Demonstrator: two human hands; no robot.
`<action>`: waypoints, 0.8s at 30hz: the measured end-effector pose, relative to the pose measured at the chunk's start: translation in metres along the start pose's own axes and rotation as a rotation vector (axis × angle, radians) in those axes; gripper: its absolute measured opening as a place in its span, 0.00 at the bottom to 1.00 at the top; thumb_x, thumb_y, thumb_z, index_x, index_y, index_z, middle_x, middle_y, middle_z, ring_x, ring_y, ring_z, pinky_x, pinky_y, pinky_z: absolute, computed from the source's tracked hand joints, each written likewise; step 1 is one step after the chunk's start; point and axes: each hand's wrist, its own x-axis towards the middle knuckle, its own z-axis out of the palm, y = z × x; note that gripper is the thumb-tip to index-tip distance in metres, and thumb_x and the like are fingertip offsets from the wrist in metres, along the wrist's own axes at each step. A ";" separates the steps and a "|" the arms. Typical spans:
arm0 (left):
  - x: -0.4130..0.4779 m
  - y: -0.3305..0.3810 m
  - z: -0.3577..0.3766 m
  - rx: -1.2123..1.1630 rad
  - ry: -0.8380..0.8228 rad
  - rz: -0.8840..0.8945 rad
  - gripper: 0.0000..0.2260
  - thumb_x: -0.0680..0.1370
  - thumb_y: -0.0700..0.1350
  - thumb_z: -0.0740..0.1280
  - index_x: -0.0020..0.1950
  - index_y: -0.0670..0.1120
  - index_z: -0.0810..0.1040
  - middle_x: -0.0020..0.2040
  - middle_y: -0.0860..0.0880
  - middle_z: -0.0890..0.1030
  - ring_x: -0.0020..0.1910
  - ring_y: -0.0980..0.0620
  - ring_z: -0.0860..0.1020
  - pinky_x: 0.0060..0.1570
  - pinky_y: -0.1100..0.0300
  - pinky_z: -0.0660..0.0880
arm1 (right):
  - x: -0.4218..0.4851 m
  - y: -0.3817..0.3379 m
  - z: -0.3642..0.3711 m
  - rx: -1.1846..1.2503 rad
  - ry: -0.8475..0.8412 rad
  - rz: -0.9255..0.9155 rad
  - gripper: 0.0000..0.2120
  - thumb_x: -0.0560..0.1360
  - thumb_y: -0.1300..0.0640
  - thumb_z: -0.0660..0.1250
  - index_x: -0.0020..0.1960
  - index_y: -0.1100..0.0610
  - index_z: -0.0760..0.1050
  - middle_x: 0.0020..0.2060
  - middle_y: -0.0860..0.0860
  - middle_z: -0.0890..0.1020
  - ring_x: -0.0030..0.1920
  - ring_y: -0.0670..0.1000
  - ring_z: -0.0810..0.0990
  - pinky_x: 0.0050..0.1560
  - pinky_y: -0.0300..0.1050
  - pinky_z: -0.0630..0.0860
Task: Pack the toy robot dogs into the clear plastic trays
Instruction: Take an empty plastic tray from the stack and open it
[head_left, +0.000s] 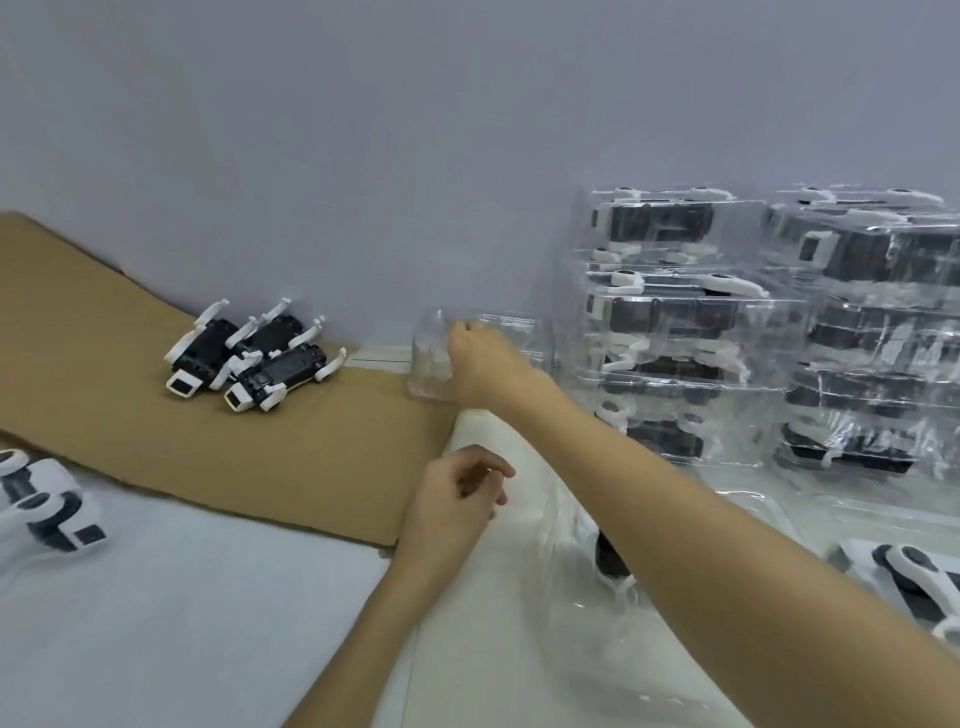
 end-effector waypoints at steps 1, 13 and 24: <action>0.001 0.000 -0.001 -0.030 0.014 -0.009 0.11 0.79 0.34 0.64 0.44 0.45 0.83 0.32 0.51 0.80 0.31 0.55 0.76 0.34 0.63 0.73 | 0.008 0.004 0.004 -0.079 -0.003 0.052 0.28 0.80 0.51 0.65 0.73 0.65 0.62 0.69 0.62 0.69 0.71 0.62 0.68 0.69 0.58 0.67; -0.002 0.009 -0.006 -0.340 0.155 0.037 0.10 0.74 0.47 0.65 0.52 0.44 0.80 0.35 0.44 0.81 0.30 0.48 0.77 0.34 0.56 0.75 | 0.009 0.008 0.011 -0.091 0.184 -0.147 0.11 0.80 0.55 0.65 0.61 0.57 0.73 0.59 0.54 0.77 0.59 0.60 0.78 0.45 0.49 0.68; -0.015 0.063 -0.042 -0.290 0.539 0.281 0.01 0.79 0.43 0.69 0.48 0.48 0.80 0.39 0.53 0.80 0.36 0.62 0.76 0.39 0.65 0.74 | -0.099 -0.014 -0.029 0.895 0.395 -0.304 0.01 0.81 0.60 0.67 0.51 0.55 0.76 0.39 0.42 0.75 0.38 0.40 0.73 0.41 0.33 0.68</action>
